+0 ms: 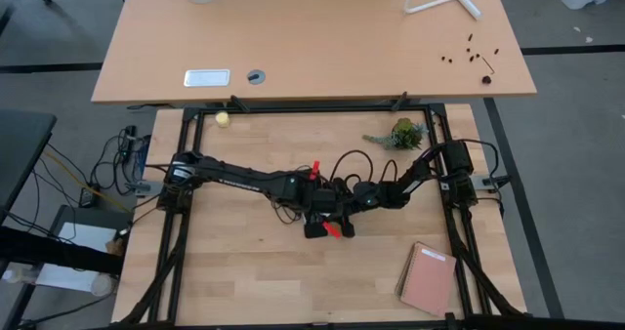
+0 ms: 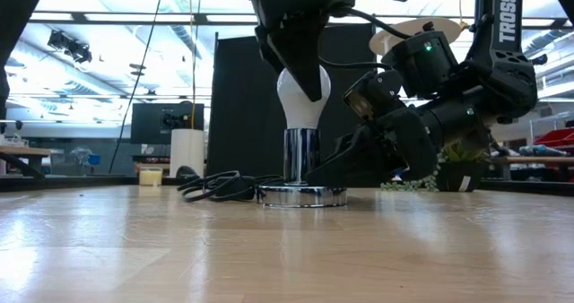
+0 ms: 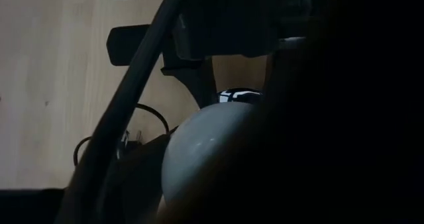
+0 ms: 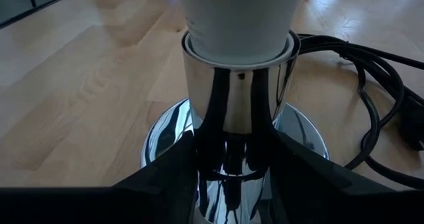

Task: Screw lightbulb
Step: Remove the white lightbulb from the metallic lamp

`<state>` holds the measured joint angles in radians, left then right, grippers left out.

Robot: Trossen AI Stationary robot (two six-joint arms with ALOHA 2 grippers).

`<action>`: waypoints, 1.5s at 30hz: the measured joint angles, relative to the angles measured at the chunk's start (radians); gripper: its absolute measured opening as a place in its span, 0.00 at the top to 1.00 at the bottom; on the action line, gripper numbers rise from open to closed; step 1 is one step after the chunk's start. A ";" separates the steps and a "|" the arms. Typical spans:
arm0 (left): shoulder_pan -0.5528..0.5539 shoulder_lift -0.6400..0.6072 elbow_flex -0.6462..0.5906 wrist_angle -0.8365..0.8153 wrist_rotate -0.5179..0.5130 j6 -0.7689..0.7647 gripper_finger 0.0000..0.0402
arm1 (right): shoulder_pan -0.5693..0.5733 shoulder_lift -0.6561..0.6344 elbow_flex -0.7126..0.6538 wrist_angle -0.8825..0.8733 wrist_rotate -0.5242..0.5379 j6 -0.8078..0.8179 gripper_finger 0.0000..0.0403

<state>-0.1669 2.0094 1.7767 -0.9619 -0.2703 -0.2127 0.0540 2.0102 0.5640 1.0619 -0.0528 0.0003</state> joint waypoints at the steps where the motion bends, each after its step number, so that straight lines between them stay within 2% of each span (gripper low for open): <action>1: 0.001 0.000 0.000 0.000 0.002 0.000 0.22 | 0.000 0.000 0.000 -0.001 0.000 0.000 0.50; 4: 0.006 0.000 0.008 -0.015 0.004 0.003 0.22 | -0.002 0.000 0.000 -0.001 -0.001 -0.001 0.50; 13: 0.011 -0.002 0.147 -0.144 -0.001 0.037 0.22 | -0.004 0.000 0.000 -0.004 -0.006 0.000 0.50; 24: 0.007 -0.002 0.152 -0.244 -0.002 0.013 0.21 | -0.004 0.000 0.000 -0.005 -0.006 0.000 0.50; 32: 0.004 0.001 0.152 -0.246 0.031 0.153 0.12 | -0.004 0.000 0.000 -0.006 -0.006 0.000 0.50; 38: 0.008 0.027 0.149 -0.235 0.040 0.192 0.02 | -0.004 0.000 -0.001 -0.005 -0.012 0.000 0.50; 45: 0.011 0.057 0.149 -0.199 0.040 0.212 0.03 | -0.005 0.000 -0.001 -0.005 -0.016 0.000 0.50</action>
<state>-0.1563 2.0664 1.9259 -1.1608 -0.2306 -0.0010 0.0494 2.0102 0.5629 1.0573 -0.0692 0.0002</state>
